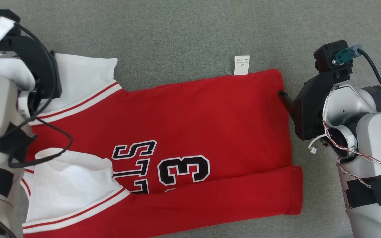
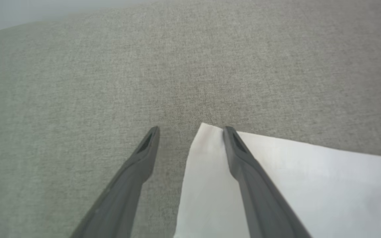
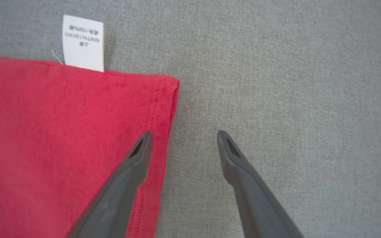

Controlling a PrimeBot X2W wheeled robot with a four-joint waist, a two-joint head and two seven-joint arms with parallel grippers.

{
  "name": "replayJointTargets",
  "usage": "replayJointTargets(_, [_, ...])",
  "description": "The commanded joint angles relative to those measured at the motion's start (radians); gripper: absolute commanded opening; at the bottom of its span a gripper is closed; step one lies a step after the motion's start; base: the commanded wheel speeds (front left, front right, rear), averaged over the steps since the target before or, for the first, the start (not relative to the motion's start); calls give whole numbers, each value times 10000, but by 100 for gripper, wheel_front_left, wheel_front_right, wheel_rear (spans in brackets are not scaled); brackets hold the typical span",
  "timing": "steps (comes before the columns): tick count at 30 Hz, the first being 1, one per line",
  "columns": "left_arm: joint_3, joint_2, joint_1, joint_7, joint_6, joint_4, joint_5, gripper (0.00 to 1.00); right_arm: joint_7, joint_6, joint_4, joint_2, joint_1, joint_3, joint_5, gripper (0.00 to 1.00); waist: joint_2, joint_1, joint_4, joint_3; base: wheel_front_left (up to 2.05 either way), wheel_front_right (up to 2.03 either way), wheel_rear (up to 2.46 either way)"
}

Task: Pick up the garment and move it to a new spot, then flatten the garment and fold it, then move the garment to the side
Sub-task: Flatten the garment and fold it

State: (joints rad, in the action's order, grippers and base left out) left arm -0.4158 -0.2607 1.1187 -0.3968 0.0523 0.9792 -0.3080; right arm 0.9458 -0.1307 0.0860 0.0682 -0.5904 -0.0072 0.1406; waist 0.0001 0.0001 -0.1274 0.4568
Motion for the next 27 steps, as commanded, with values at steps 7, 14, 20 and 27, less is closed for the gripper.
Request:
replayJointTargets(7, [54,-53,234,-422,-284,326,-326,68,9,0,-12,-9,130,-46,-113,100,-1,-1,30,-153,0,0,0])
replayJointTargets(14, [95,-37,246,-424,-490,388,-602,0,80,0,-61,-54,51,73,43,100,-1,-1,-90,-73,0,0,0])
replayJointTargets(20, [188,-130,356,-185,-544,375,-709,0,122,0,-206,-59,18,111,10,100,-1,-1,-129,25,0,0,0])
replayJointTargets(27, [255,-293,474,-263,-611,243,-899,0,411,0,-932,-124,379,7,-403,100,-1,-1,-147,69,0,0,0])
